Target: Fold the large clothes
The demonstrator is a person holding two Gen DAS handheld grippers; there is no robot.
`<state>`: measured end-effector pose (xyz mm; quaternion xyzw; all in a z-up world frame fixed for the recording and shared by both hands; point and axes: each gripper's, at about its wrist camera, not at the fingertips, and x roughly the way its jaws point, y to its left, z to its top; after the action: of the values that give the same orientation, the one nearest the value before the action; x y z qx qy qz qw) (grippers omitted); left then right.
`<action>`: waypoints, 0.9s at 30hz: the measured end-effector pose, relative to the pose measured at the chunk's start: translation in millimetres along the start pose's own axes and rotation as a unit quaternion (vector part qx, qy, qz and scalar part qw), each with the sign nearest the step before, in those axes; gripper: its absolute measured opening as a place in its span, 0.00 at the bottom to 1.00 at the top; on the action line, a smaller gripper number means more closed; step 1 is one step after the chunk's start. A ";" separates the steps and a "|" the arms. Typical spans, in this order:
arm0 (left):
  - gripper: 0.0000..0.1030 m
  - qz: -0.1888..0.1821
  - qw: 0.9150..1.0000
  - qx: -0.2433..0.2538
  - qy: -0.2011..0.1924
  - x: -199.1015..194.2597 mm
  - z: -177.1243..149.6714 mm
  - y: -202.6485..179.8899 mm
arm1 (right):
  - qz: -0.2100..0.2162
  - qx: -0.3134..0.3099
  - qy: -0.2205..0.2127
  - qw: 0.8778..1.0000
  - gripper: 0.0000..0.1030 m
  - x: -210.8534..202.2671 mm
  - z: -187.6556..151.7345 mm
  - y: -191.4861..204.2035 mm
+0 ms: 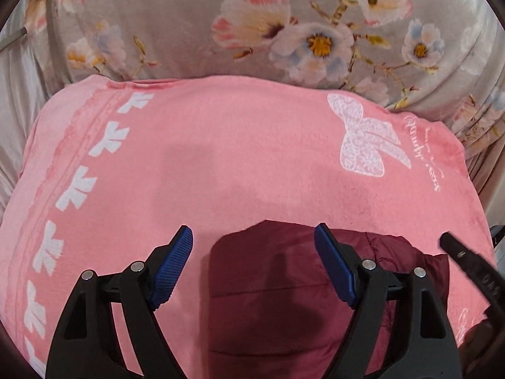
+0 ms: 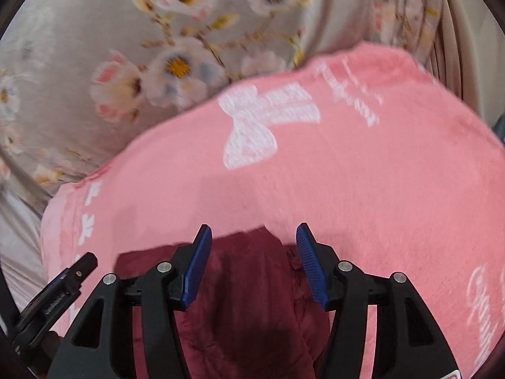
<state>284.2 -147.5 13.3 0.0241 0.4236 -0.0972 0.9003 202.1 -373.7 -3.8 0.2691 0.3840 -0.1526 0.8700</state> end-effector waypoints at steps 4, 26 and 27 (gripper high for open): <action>0.74 -0.009 1.000 0.007 0.027 25.1 -9.8 -16.4 | 0.004 -0.004 0.042 0.999 0.22 28.5 -27.7 -12.5; 0.85 0.012 0.998 0.059 0.021 74.5 -47.4 -65.0 | -0.023 -0.011 0.020 0.999 0.08 64.1 -63.8 -63.6; 0.86 0.013 0.998 0.060 0.019 75.4 -48.5 -65.5 | -0.025 -0.014 0.018 0.999 0.08 64.7 -64.7 -63.0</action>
<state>281.5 -217.2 -73.0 0.0856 0.4335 -0.1100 0.8903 177.0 -390.6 -110.7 0.2497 0.4084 -0.1643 0.8625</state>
